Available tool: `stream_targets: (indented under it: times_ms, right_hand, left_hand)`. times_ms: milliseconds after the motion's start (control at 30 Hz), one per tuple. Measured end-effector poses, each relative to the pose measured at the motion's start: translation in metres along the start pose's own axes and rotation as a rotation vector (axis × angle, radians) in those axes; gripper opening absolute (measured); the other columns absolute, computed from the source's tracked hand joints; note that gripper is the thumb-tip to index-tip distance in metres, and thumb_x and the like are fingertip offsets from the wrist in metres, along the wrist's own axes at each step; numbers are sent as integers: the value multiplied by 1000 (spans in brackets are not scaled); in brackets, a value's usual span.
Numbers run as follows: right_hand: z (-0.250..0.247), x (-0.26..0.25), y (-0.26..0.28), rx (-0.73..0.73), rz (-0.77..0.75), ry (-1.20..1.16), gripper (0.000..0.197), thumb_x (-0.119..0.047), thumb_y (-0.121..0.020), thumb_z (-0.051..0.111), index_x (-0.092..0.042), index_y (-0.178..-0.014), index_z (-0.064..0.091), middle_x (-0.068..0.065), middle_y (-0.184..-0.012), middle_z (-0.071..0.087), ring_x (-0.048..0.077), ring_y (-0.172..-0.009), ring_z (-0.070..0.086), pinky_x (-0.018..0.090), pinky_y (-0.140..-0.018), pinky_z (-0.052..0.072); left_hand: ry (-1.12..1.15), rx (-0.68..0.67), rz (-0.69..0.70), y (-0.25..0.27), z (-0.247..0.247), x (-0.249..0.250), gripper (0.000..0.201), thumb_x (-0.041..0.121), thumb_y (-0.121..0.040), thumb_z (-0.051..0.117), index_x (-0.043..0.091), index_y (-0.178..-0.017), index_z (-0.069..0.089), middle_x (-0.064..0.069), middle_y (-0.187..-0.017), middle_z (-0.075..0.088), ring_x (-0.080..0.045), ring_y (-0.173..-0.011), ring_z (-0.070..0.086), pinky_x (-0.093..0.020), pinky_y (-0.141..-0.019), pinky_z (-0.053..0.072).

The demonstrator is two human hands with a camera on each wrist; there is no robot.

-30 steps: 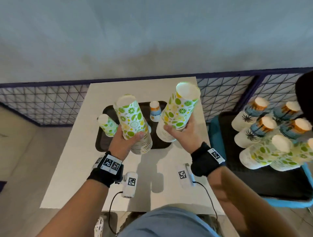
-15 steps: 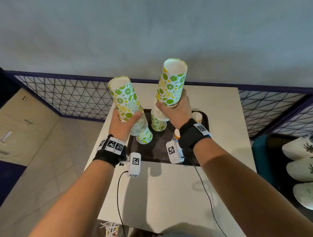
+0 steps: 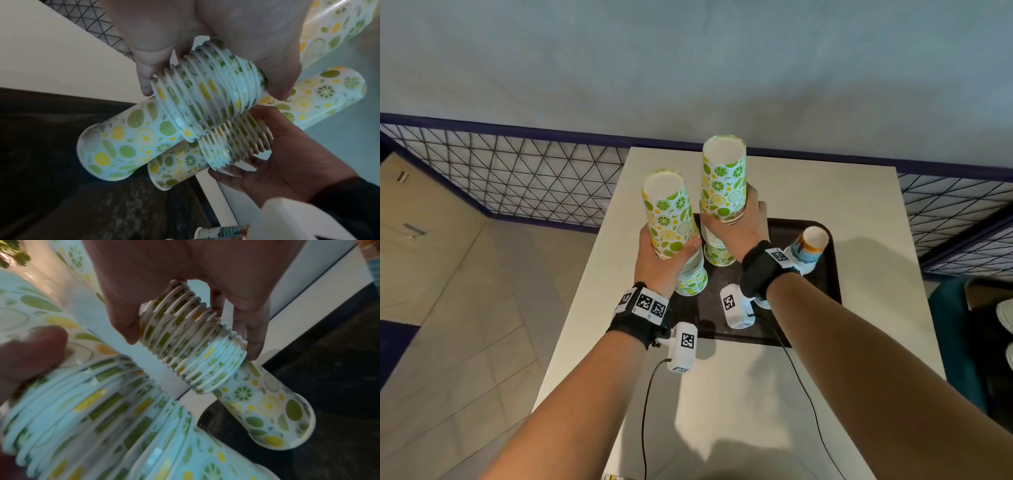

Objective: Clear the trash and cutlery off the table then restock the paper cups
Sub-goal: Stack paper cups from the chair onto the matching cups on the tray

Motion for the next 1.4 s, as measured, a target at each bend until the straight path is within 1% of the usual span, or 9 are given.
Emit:
stream_targets:
  times_ms: [267, 433, 567, 700, 800, 1100, 1200, 1300, 1400]
  right_hand:
    - [15, 25, -3, -54, 65, 10, 93, -49, -66, 85, -28, -143, 37, 1, -135, 50, 27, -130, 45, 47, -106, 45]
    - [23, 41, -2, -127, 139, 25, 103, -63, -56, 78, -33, -143, 31, 1, -133, 58, 26, -122, 58, 49, -102, 51]
    - [22, 38, -4, -89, 109, 63, 106, -57, -60, 83, -28, -146, 29, 3, -136, 53, 25, -126, 53, 46, -104, 50]
    - [20, 32, -7, -59, 61, 78, 95, -42, -69, 86, -23, -147, 33, 6, -135, 48, 24, -125, 50, 34, -102, 46]
    - [16, 32, -5, -37, 52, 95, 87, -40, -76, 83, -21, -146, 35, 8, -133, 49, 25, -122, 52, 30, -96, 43]
    - [15, 23, -5, -40, 47, 161, 86, -39, -81, 79, -18, -148, 30, 10, -139, 47, 28, -129, 49, 38, -103, 45]
    - [15, 22, -5, -62, 72, 167, 89, -38, -80, 80, -20, -150, 28, 9, -141, 47, 28, -130, 49, 39, -102, 46]
    - [8, 23, -3, -96, 117, 163, 99, -36, -79, 82, -21, -155, 20, 12, -146, 44, 31, -133, 49, 39, -104, 45]
    - [-10, 22, 4, -95, 140, 108, 102, -29, -81, 80, -22, -158, 13, 16, -153, 40, 33, -137, 46, 40, -108, 43]
  left_hand:
    - [-48, -81, -73, -2, 12, -33, 100, 54, -54, 90, 22, -139, 48, 4, -126, 69, -12, -114, 68, -39, -100, 56]
    - [-195, -124, -112, -3, 16, -46, 101, 60, -52, 87, 23, -137, 48, 1, -133, 65, -22, -122, 65, -42, -105, 53]
    - [-256, -125, -96, -6, 14, -50, 90, 44, -54, 96, 30, -130, 49, 3, -132, 64, -20, -124, 62, -46, -110, 52]
    - [-268, -44, -31, -9, 8, -39, 85, 18, -58, 101, 29, -128, 53, 16, -115, 64, -14, -112, 63, -30, -98, 53]
    - [-296, -46, -20, -9, 10, -35, 82, 18, -63, 99, 17, -132, 55, 3, -124, 65, -17, -115, 61, -34, -100, 52]
    - [-354, -132, -76, -9, 8, -36, 99, 55, -50, 89, 29, -138, 52, 1, -133, 62, -22, -124, 61, -50, -107, 53]
    - [-313, -160, -84, -4, 8, -34, 101, 45, -55, 93, 29, -143, 46, 3, -139, 61, -22, -130, 59, -50, -111, 50]
    - [-241, -174, -86, 3, 8, -24, 120, 42, -50, 95, 30, -152, 35, 4, -146, 57, -20, -136, 56, -50, -114, 48]
    - [-209, -144, -76, 12, 1, -8, 131, 28, -58, 100, 25, -163, 22, -4, -158, 47, -12, -140, 46, -49, -120, 42]
Point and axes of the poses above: each hand's wrist, its own y-axis away from the middle knuckle, its own z-axis out of the palm, x = y × z, the point moved 7 cm from there along -y, towards the middle knuckle
